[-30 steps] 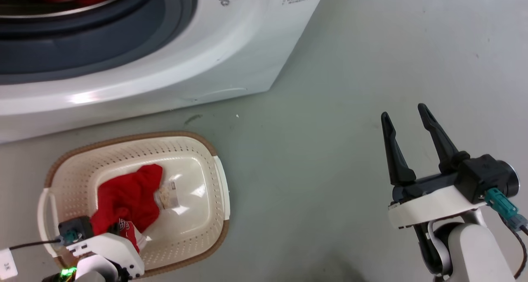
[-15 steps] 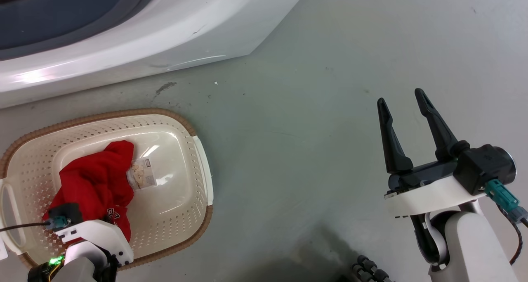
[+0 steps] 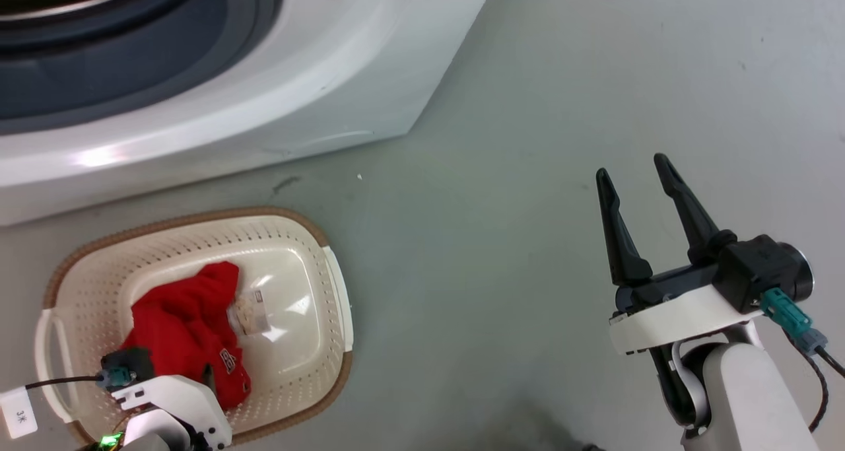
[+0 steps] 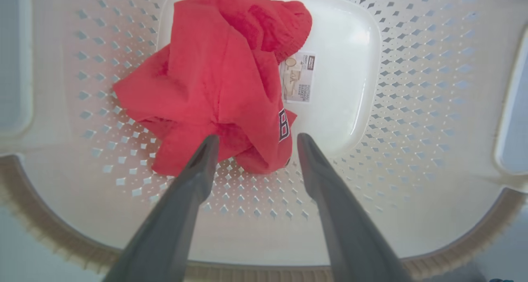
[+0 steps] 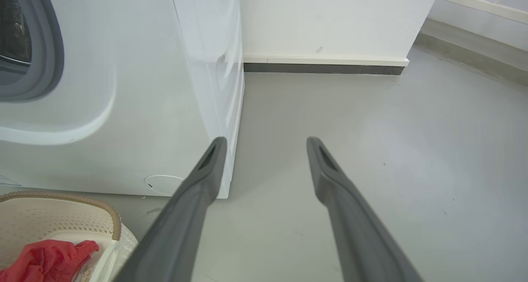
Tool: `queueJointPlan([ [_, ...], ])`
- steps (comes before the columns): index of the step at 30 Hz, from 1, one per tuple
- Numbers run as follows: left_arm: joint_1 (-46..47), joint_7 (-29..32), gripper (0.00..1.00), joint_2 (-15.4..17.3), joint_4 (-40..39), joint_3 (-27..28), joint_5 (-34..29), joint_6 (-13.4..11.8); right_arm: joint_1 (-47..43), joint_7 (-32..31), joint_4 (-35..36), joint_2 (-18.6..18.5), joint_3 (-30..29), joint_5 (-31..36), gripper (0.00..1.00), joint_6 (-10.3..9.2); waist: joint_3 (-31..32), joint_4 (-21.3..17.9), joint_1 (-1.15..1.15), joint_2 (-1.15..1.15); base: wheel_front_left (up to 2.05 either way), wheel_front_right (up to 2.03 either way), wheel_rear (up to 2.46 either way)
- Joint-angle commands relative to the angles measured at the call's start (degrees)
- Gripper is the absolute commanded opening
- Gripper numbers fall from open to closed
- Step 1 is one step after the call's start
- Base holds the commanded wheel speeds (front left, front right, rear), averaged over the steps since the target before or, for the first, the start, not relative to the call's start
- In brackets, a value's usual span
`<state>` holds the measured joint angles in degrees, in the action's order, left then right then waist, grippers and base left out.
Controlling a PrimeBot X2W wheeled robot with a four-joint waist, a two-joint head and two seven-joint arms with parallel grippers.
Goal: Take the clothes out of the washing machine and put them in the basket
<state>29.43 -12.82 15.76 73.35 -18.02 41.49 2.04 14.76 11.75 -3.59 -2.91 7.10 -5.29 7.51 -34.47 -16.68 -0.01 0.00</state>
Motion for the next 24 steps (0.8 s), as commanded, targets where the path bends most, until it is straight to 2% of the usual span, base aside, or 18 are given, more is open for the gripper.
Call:
queueJointPlan([
  [1, -1.05, -0.78, 1.00, -0.19, 0.08, -0.27, -0.33, 0.38, -1.02, -0.03, -0.49, 0.07, -0.13, -0.10, 1.00, -0.04, 4.66, 0.90, 0.01, 0.00, 0.00, 0.00, 0.00],
  [9, -3.59, -2.41, 1.00, -0.81, -2.69, -0.71, -2.16, 0.47, -4.23, -1.57, -1.20, 0.06, -0.70, 1.31, 1.00, -0.04, 13.87, 2.91, 0.01, 0.00, 0.00, 0.00, 0.00],
  [17, -9.76, -2.37, 1.00, -1.05, -14.94, 2.57, -6.67, -2.58, -7.81, -3.62, -0.24, 0.06, -1.44, 2.28, 1.00, -0.04, 20.34, 5.01, 0.01, 0.00, 0.00, 0.00, 0.00],
  [24, -15.62, -2.38, 1.00, -2.40, -25.09, 5.31, -11.97, -3.80, -10.69, -5.23, 0.75, 0.06, -1.57, 3.06, 1.00, -0.04, 24.78, 7.33, 0.01, 0.00, 0.00, 0.00, 0.00],
])
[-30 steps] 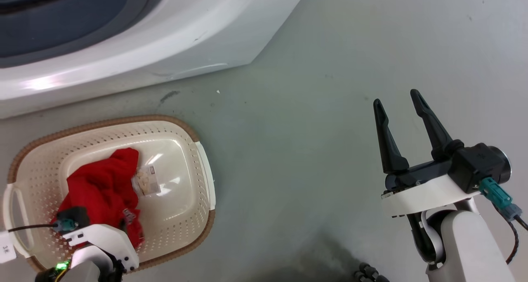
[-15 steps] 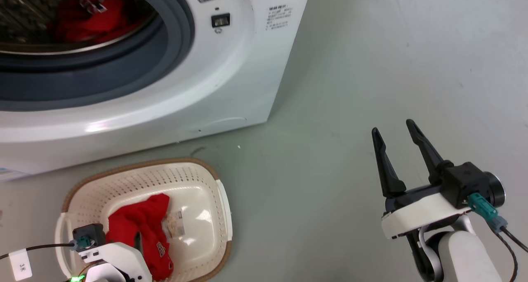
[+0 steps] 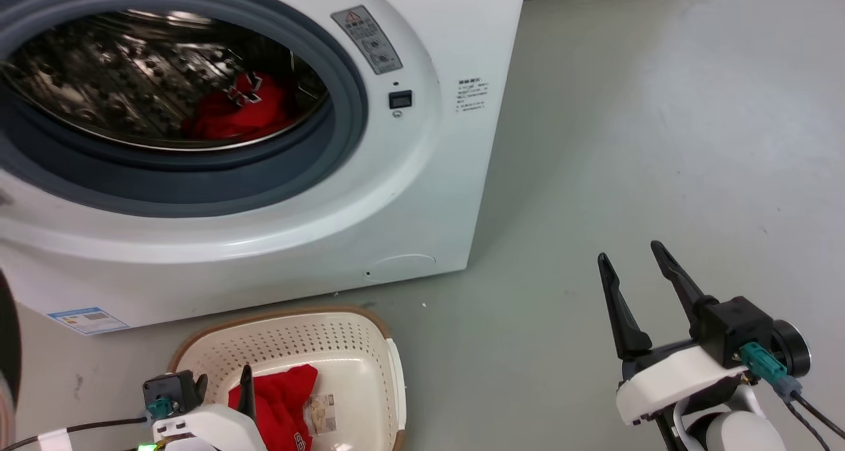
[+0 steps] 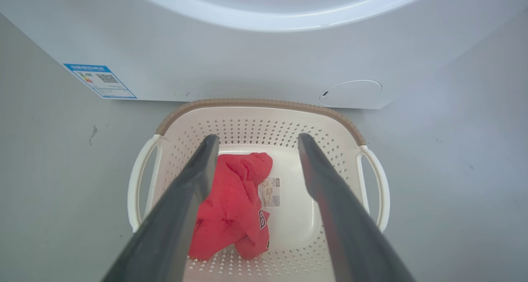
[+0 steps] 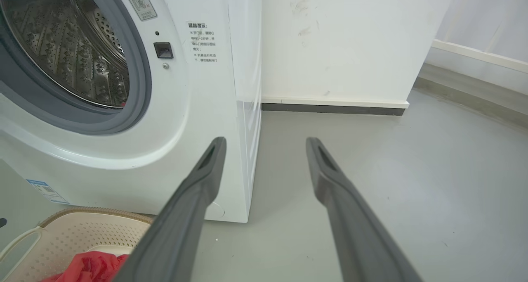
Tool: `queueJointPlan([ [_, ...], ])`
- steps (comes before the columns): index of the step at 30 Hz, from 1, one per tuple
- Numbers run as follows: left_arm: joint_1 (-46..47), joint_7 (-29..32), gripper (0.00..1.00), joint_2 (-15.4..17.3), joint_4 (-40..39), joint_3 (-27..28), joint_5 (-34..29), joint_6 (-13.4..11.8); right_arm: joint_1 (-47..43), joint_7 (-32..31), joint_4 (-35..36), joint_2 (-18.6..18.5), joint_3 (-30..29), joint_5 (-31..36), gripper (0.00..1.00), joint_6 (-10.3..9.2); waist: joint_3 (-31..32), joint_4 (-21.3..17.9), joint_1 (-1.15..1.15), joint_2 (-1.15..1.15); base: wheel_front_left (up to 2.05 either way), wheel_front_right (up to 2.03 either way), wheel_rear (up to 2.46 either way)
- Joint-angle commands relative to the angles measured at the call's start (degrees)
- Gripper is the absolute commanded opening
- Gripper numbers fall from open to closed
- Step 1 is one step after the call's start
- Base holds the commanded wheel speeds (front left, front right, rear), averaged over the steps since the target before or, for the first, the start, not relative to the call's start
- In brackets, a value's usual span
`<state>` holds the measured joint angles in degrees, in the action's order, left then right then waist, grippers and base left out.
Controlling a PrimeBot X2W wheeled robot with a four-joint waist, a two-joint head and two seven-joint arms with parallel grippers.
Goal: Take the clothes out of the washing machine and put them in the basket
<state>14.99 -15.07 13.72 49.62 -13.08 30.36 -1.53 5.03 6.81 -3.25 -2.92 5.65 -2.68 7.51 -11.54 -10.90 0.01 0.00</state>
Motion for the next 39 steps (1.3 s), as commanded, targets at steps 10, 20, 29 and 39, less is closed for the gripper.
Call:
queueJointPlan([
  [10, -6.20, -0.13, 1.00, -2.05, -14.25, 3.40, -6.70, -0.78, -3.48, -2.11, 2.20, 0.08, 0.00, 0.70, 1.00, -0.04, 5.03, 4.71, -0.01, 0.00, 0.00, 0.00, 0.00],
  [20, -1.52, -0.13, 1.00, -1.40, -23.82, 3.61, -11.35, 0.35, -2.89, -2.70, 3.55, 0.08, 0.51, 0.31, 1.00, -0.04, 3.79, 6.09, -0.01, 0.00, 0.00, 0.00, 0.00],
  [29, 11.73, 0.74, 1.00, 1.69, -20.02, 2.87, -13.20, 2.10, -0.07, -2.07, 3.58, 0.08, 1.99, -0.12, 1.00, -0.04, -0.83, 3.11, -0.01, 0.00, 0.00, 0.00, 0.00],
  [39, 26.02, 4.80, 1.00, 8.05, -11.65, 3.26, -14.18, 4.51, 3.42, 0.43, 2.20, 0.09, 4.21, -1.93, 1.00, -0.04, -9.17, -3.60, -0.01, 0.00, 0.00, 0.00, 0.00],
])
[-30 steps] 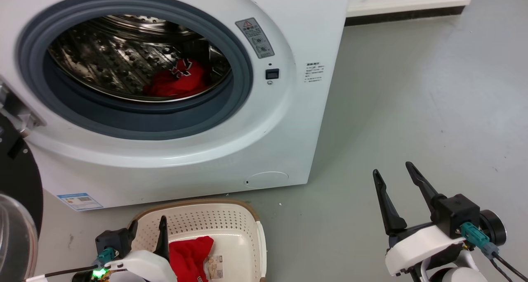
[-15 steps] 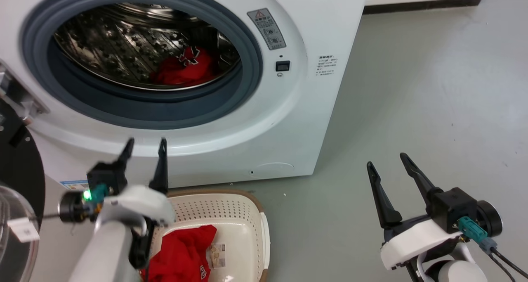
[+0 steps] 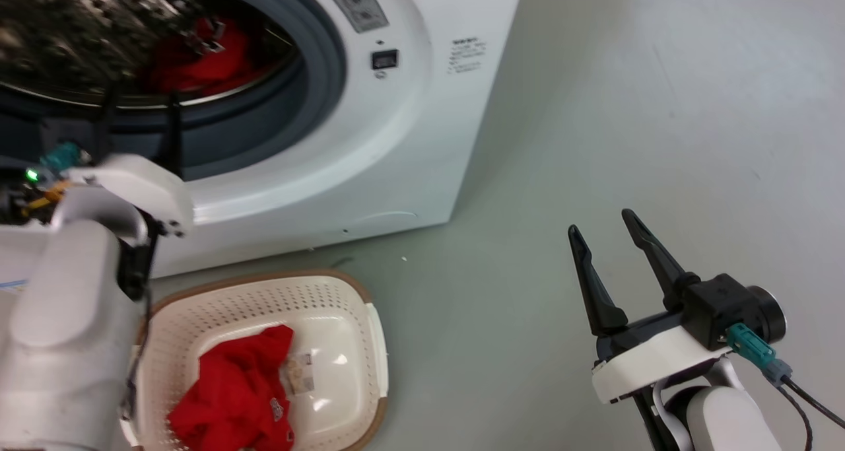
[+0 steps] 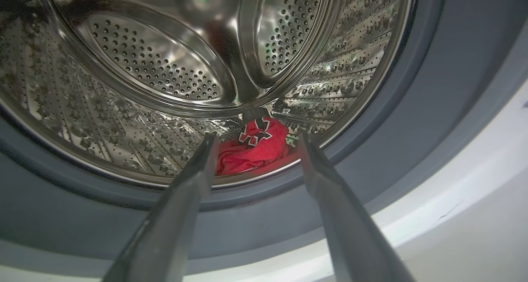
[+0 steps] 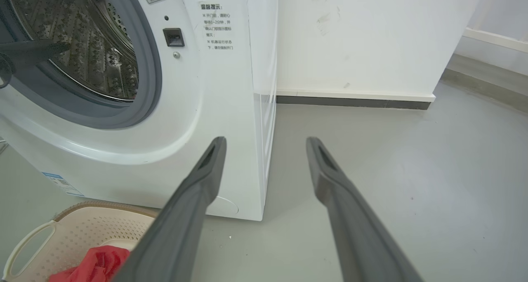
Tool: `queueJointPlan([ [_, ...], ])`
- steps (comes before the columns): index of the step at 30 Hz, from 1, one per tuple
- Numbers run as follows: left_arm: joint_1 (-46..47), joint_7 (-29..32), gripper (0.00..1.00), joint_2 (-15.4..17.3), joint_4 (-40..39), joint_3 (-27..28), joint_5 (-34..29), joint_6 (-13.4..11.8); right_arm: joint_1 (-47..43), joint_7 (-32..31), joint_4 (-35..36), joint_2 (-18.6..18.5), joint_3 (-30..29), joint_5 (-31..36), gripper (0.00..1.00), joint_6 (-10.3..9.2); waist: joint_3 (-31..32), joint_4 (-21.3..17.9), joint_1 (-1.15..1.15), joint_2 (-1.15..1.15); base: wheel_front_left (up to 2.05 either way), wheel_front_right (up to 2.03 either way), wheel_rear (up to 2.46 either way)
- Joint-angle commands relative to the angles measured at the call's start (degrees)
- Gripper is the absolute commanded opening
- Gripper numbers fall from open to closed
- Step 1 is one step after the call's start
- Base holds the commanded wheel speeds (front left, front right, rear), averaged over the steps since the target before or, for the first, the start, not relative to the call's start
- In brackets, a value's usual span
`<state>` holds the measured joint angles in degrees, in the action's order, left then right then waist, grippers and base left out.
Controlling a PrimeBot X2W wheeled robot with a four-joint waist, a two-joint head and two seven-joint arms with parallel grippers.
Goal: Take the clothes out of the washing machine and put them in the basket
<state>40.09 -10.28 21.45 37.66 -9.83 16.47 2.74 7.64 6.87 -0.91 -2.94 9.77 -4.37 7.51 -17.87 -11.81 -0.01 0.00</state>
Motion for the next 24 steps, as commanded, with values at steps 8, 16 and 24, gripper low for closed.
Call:
queueJointPlan([
  [8, 9.81, 4.22, 1.00, 6.27, 7.45, 0.04, -1.12, 1.49, 3.52, 3.28, -2.06, 0.12, 2.36, -2.68, 1.00, -0.04, -9.65, -8.21, 0.01, 0.00, 0.00, 0.00, 0.00],
  [16, 18.64, 9.58, 1.00, 11.67, 14.05, -1.77, -2.81, 2.80, 5.90, 6.01, -4.37, 0.13, 5.17, -5.50, 1.00, -0.04, -14.48, -12.88, 0.01, 0.00, 0.00, 0.00, 0.00],
  [24, 26.62, 15.61, 1.00, 16.22, 18.06, -4.73, -5.02, 3.85, 7.04, 7.48, -6.24, 0.13, 7.60, -7.62, 1.00, -0.04, -17.40, -16.41, 0.01, 0.00, 0.00, 0.00, 0.00],
])
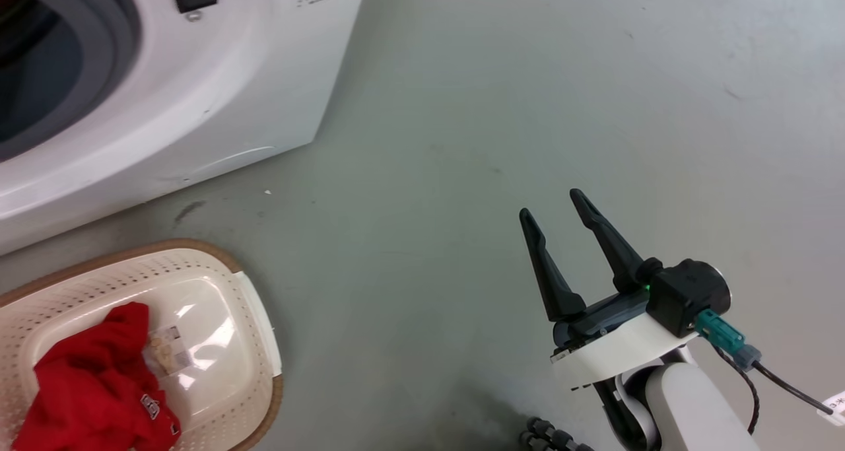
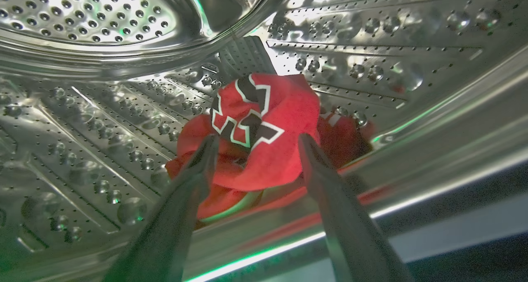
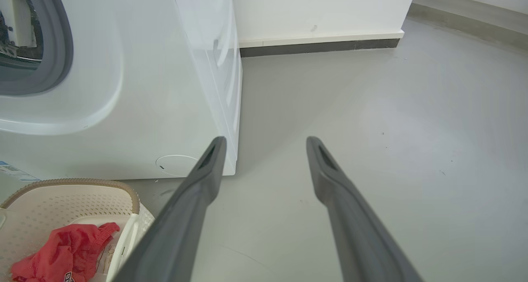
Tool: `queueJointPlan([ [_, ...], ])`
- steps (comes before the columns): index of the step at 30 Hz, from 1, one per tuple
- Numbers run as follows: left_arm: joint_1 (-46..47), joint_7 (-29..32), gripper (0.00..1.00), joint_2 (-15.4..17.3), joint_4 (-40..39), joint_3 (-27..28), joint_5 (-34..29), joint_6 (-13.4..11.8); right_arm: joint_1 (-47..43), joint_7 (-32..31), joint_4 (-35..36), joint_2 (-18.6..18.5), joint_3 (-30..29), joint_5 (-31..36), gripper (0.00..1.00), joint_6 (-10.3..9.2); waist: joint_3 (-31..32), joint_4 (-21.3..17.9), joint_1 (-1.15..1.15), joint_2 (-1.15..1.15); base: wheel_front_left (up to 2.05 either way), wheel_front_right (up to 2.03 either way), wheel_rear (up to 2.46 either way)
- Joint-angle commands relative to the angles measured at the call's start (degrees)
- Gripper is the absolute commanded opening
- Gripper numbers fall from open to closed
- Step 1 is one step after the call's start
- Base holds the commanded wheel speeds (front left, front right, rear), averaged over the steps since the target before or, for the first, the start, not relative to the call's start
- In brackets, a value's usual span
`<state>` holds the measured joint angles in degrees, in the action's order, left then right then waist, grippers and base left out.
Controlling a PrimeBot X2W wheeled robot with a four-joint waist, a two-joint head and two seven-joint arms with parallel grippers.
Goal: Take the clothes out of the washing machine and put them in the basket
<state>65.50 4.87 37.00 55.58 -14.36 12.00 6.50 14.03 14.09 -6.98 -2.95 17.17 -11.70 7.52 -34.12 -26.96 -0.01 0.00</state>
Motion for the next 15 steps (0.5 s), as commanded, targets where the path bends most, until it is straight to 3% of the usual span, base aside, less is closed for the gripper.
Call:
queueJointPlan([
  [1, 2.15, 1.37, 1.00, 1.25, 0.47, -0.60, -0.69, 0.25, 0.74, 0.45, -0.26, 0.15, 0.52, -0.57, 1.00, -0.05, -1.44, -1.64, 0.01, 0.00, 0.00, 0.00, 0.00],
  [8, 7.32, 7.72, 1.00, 5.16, 1.75, -2.76, -1.43, 0.80, 0.54, 1.00, -1.34, 0.15, 2.74, -1.83, 1.00, -0.05, -3.06, -3.90, 0.01, 0.00, 0.00, 0.00, 0.00],
  [15, 12.07, 15.20, 1.00, 6.86, 1.32, -5.15, -2.32, 0.81, 1.72, 1.10, -0.96, 0.14, 4.52, -2.36, 1.00, -0.05, -6.59, -4.85, 0.01, 0.00, 0.00, 0.00, 0.00],
])
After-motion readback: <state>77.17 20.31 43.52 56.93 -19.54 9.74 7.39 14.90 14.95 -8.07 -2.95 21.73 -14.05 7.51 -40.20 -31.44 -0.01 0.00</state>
